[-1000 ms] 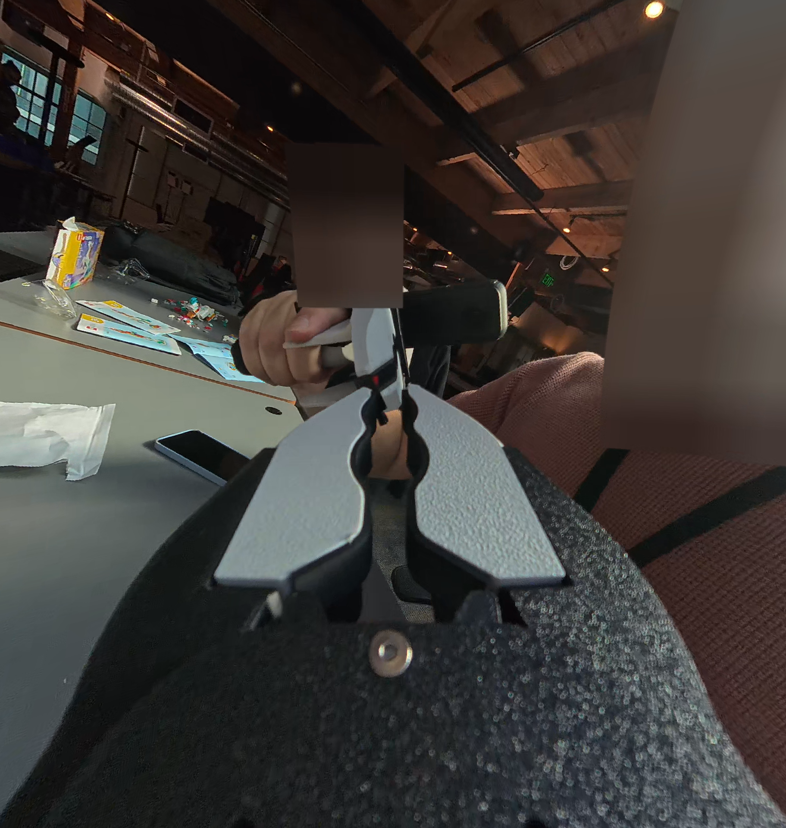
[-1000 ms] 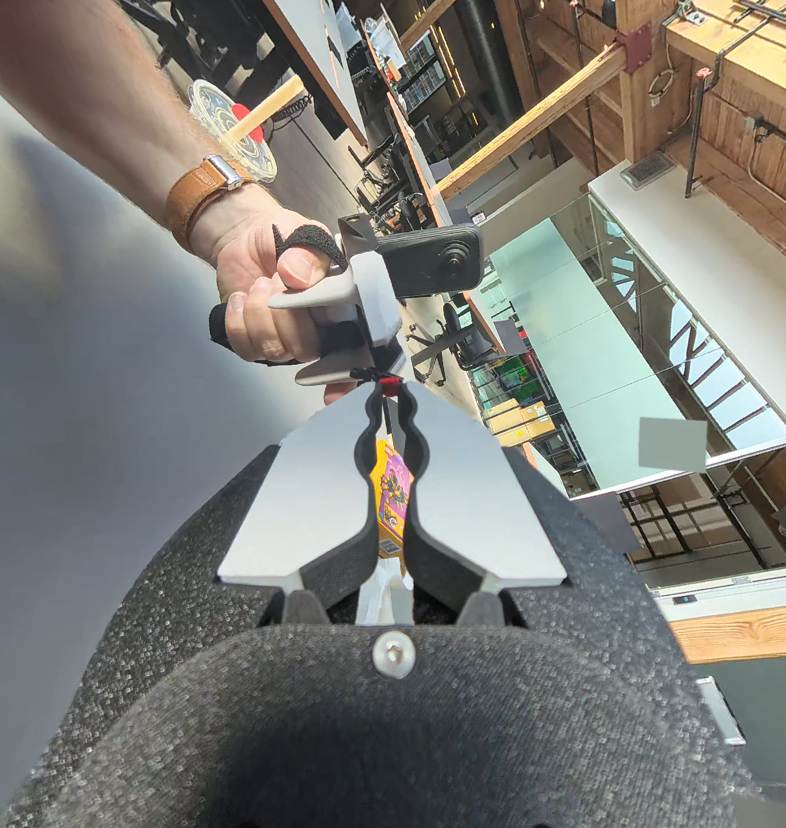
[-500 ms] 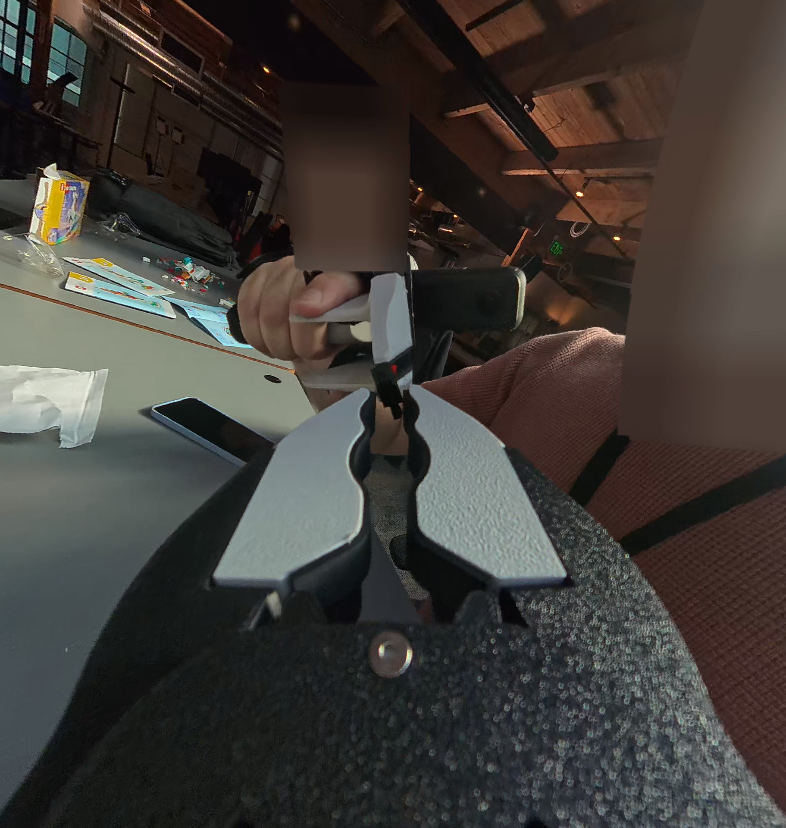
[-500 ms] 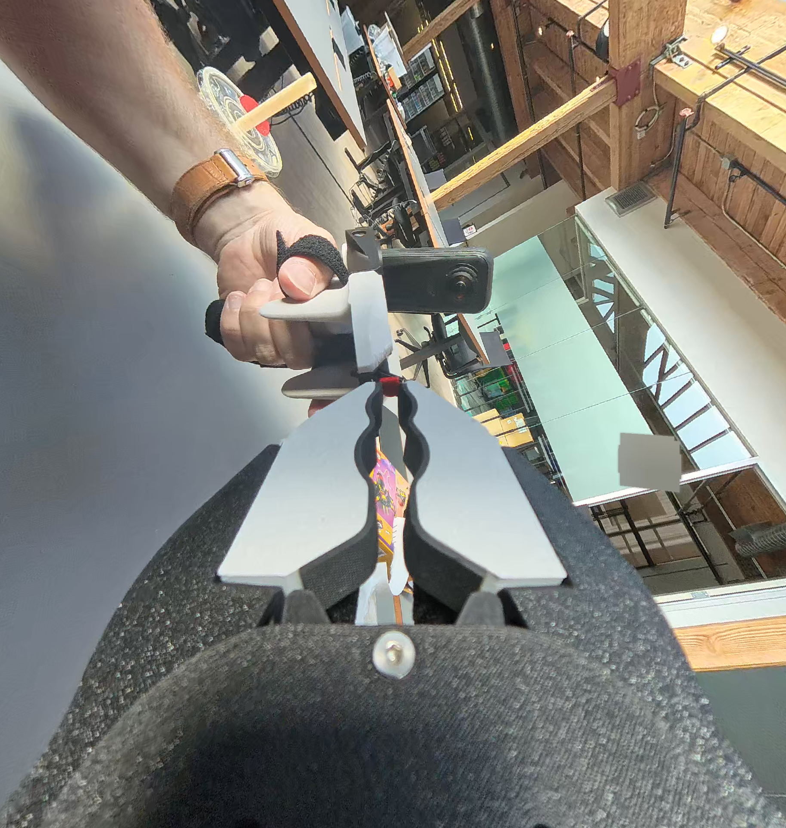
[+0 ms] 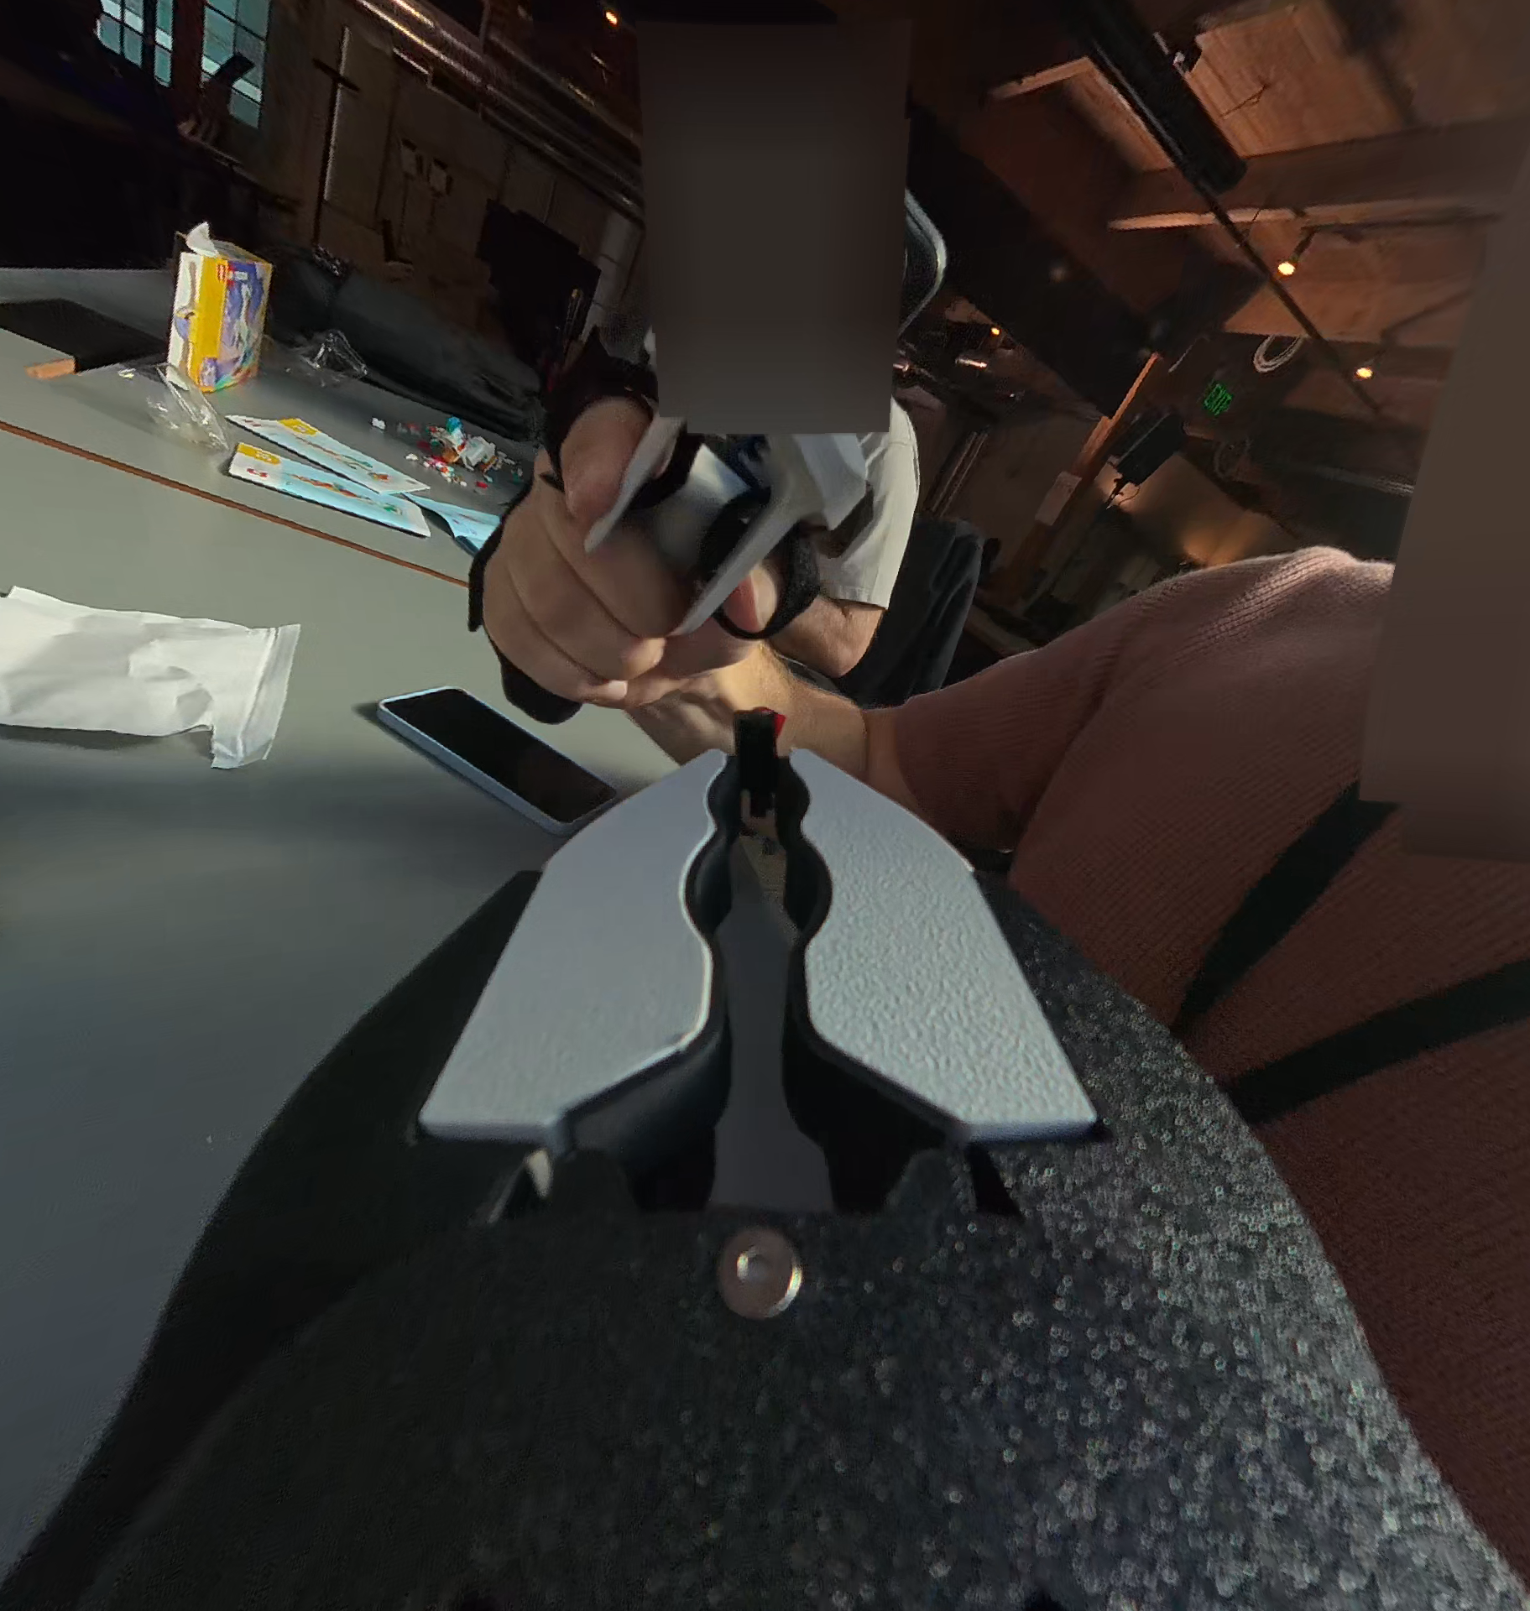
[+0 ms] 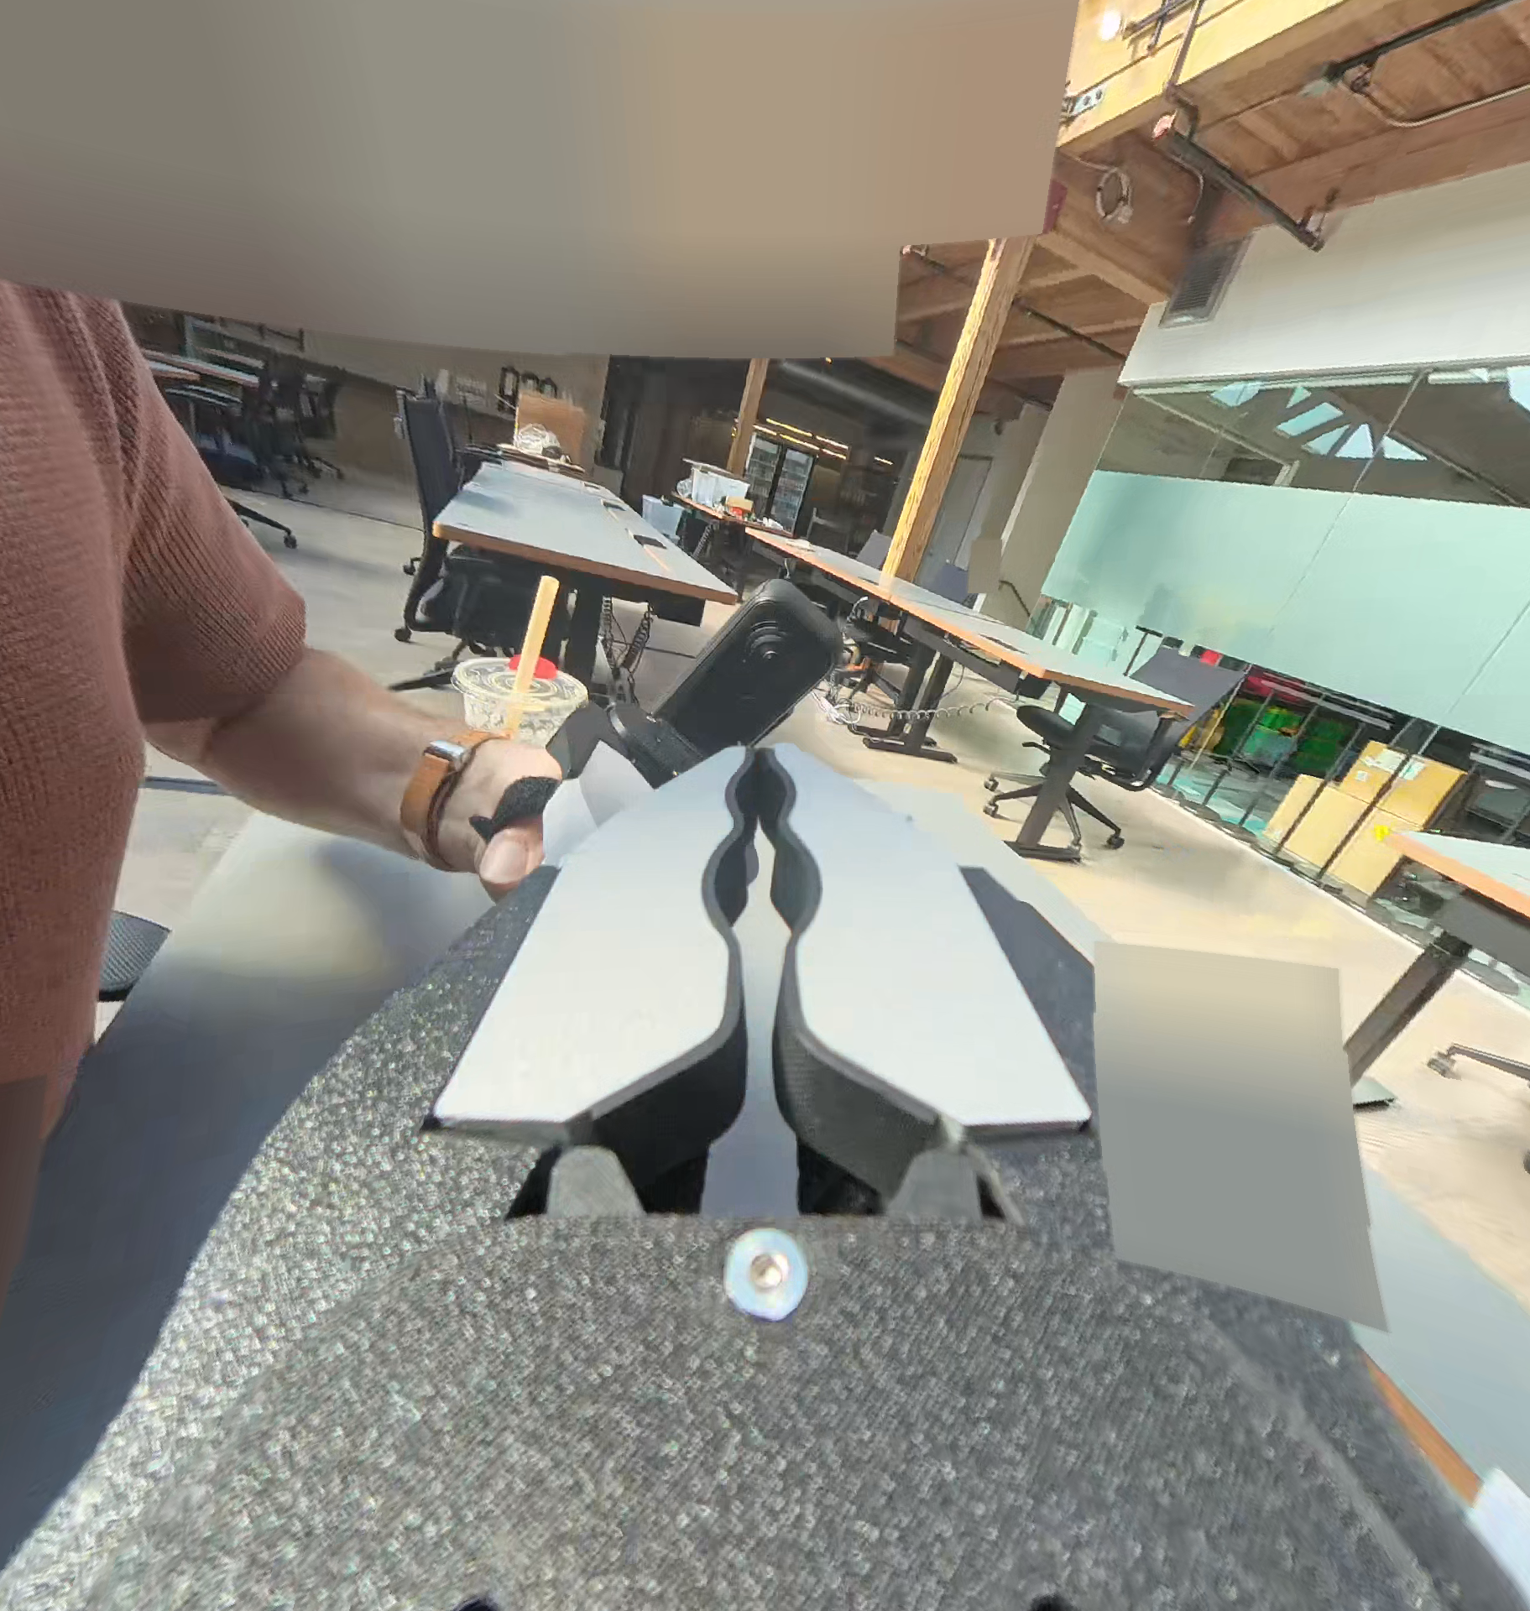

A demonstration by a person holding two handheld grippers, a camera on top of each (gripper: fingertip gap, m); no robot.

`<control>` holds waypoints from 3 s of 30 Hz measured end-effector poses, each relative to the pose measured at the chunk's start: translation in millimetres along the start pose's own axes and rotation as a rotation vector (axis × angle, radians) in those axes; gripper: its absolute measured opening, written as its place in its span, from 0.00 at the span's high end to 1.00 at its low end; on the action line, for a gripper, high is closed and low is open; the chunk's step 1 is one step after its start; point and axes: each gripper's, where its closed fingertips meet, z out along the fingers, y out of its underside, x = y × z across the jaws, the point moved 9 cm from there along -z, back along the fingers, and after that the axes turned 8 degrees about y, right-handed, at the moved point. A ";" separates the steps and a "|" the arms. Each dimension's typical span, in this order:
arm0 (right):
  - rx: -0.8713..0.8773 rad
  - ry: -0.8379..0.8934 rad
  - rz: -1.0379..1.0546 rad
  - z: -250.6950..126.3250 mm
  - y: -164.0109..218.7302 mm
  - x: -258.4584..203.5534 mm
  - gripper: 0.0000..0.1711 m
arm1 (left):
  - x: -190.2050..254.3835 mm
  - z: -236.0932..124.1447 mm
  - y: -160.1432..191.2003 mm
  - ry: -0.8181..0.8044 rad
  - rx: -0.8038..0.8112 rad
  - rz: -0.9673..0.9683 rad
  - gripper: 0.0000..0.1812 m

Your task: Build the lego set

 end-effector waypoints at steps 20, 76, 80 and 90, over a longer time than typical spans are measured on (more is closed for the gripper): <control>-0.301 0.082 0.117 9.4 14.8 -31.4 0.95 | 23.4 3.9 -8.4 -0.345 -0.079 0.387 0.96; -0.782 -0.065 -0.299 17.3 15.3 -52.9 0.96 | 28.7 13.7 4.6 -0.395 -0.544 0.664 0.96; -0.814 0.022 -0.414 19.2 21.7 -59.8 0.96 | 24.8 11.3 11.5 -0.436 -0.519 0.642 0.96; -0.808 0.230 -0.596 16.0 42.4 -66.9 0.97 | 10.8 7.3 26.5 -0.526 -0.352 0.552 0.96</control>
